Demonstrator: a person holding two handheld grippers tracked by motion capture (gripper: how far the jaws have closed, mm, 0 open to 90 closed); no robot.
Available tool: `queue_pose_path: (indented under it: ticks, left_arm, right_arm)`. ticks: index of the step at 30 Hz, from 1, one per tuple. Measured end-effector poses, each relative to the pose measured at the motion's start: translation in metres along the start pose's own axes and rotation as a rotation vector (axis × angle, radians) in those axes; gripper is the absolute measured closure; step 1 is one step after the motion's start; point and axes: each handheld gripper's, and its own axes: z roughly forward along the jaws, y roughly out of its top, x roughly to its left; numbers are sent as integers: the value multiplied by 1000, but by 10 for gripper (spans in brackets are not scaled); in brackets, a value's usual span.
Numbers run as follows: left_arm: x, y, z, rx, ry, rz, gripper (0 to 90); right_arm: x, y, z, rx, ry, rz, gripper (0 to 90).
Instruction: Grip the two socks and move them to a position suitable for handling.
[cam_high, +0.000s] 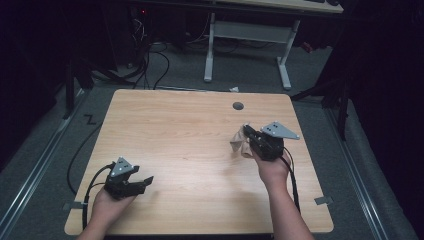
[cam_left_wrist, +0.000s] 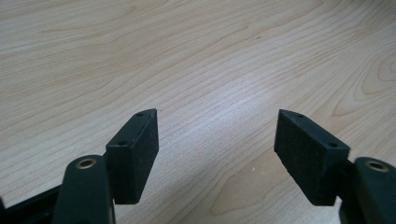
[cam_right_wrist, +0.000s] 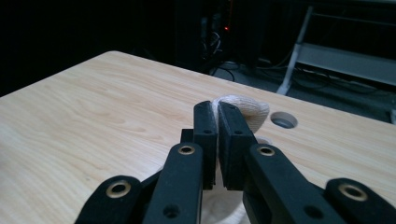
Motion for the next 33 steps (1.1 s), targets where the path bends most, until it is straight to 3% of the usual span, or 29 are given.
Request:
queue_pose_path:
  ticks: [8,9,12,18,21,23,25,27,33]
  left_arm:
    - [1,0,0,-2,-6,-6,311]
    - [1,0,0,-2,-7,-5,311]
    - [1,0,1,-4,-6,-5,311]
    - [1,0,0,-6,-5,-6,311]
    - [1,0,0,-5,-5,-5,311]
    - [2,0,0,-7,-5,-7,311]
    - [1,0,-1,-8,-4,-7,311]
    - [1,0,-1,-9,-2,-7,311]
    - [2,0,-1,-10,0,-5,311]
  right_arm:
    - [24,-5,0,8,60,-35,868]
    - [33,-7,1,7,91,-41,868]
    - [42,-9,2,7,115,-52,868]
    - [82,-10,1,-8,227,-90,868]
    - [94,-10,2,-16,266,-95,867]
    - [115,-11,3,-17,319,-120,868]
    - [120,-11,4,-19,330,-128,868]
    - [138,-12,6,-19,379,-142,867]
    - [164,-16,7,-26,465,-146,867]
